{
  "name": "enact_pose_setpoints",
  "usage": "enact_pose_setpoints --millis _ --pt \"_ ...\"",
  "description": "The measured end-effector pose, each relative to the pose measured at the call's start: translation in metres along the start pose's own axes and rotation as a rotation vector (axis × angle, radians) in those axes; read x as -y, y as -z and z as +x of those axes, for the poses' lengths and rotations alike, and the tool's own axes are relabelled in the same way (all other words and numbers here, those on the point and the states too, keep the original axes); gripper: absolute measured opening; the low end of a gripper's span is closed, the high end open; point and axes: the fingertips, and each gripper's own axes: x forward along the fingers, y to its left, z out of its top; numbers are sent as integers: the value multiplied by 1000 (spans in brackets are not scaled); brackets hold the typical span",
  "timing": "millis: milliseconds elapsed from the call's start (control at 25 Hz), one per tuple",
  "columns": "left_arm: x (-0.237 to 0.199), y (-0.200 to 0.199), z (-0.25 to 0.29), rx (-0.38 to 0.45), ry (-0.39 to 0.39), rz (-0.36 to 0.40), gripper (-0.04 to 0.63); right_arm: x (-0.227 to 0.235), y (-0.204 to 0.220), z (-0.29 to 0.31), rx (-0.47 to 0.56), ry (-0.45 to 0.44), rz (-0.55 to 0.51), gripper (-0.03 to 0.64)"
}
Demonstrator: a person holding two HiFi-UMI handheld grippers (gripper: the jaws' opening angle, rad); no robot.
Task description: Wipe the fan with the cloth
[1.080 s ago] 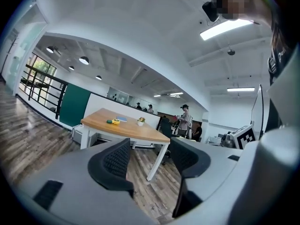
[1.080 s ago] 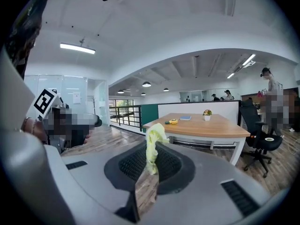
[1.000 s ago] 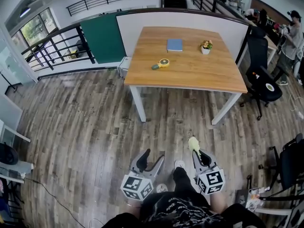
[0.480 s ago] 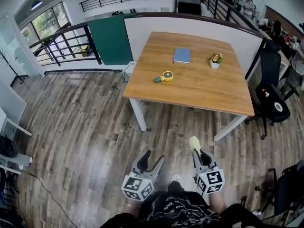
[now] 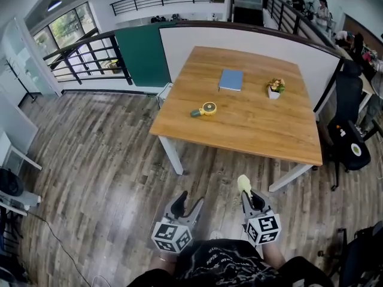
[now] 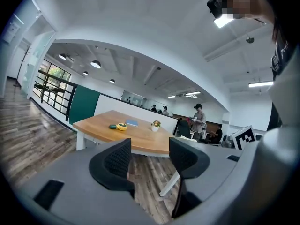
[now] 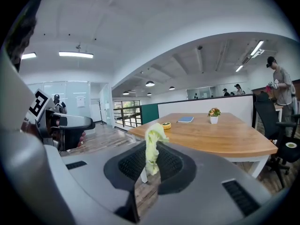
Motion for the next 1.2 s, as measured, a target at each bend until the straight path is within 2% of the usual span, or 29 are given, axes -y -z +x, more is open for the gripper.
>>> enact_pose_setpoints --millis 200,360,520,640,840,1000,1200 --pt "-4 4 20 -30 -15 -9 270 9 -2 15 -13 -9 -5 60" --pt "-11 5 36 -48 -22 -5 242 11 0 28 -31 -25 -4 60" --pt "-25 5 57 -54 -6 -5 244 13 3 48 -53 -25 -21 58" --pt "-41 -2 79 -54 11 1 244 19 -1 67 -56 -1 -15 58" --pt "-74 -31 122 -10 33 3 244 34 -18 107 -48 59 -3 58" --pt "-102 -51 162 -18 92 13 244 46 -35 149 -42 98 10 58" --pt "-146 -67 213 -58 125 42 244 61 -53 206 -41 148 17 58"
